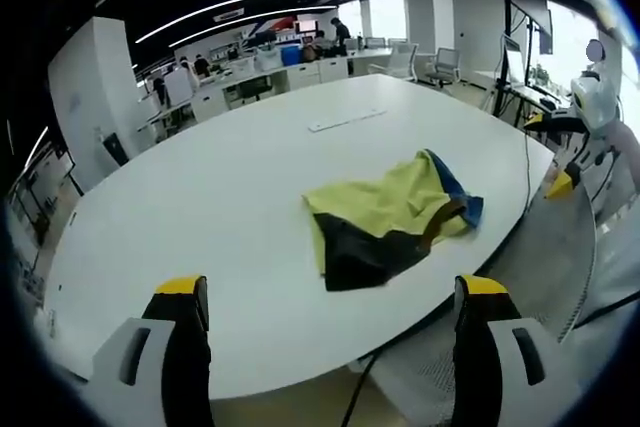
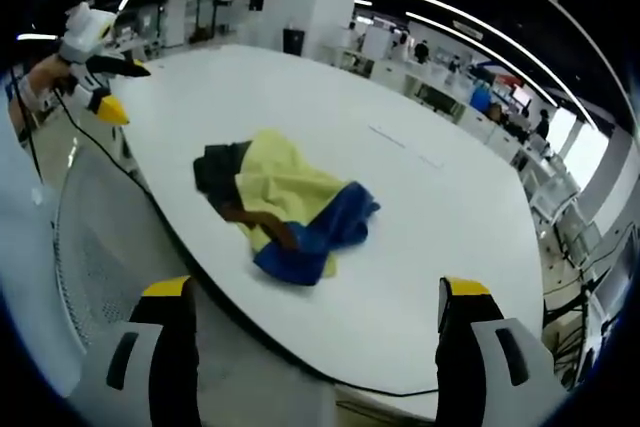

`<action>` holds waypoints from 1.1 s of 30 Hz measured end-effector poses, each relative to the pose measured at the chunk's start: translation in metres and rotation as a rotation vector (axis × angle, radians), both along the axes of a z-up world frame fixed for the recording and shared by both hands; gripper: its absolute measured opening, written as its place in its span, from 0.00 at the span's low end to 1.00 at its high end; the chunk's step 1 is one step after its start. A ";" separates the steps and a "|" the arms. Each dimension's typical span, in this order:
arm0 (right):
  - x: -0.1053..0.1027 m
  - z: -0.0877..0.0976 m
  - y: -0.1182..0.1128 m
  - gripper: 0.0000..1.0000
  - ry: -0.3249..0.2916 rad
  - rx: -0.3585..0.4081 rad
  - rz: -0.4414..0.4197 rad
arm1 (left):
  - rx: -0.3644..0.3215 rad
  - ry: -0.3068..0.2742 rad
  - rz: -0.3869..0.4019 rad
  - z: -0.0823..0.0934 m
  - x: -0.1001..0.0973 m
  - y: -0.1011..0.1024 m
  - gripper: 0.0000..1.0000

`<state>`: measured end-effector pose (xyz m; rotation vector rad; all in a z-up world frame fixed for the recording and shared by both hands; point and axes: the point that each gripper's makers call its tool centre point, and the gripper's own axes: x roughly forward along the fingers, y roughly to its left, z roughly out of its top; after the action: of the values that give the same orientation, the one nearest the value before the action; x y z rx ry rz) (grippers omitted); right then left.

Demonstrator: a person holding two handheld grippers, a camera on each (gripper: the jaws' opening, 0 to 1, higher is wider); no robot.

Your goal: Fold the garment on the visible template until the final outline fits inside the template.

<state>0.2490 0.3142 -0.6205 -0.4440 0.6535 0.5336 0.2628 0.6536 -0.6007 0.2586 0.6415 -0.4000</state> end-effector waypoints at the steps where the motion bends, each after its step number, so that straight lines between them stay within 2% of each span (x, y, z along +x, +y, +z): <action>1: 0.000 0.000 0.000 1.00 -0.001 -0.001 0.003 | 0.002 -0.001 -0.002 0.000 0.000 0.000 1.00; 18: 0.001 -0.002 0.001 1.00 0.001 -0.003 0.023 | 0.007 -0.005 -0.014 0.002 -0.002 -0.005 1.00; 33: 0.001 -0.001 -0.002 1.00 0.016 -0.021 0.032 | 0.028 0.030 -0.020 0.000 -0.007 -0.001 1.00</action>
<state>0.2499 0.3118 -0.6220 -0.4711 0.6689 0.5614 0.2556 0.6528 -0.6003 0.2859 0.6742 -0.4148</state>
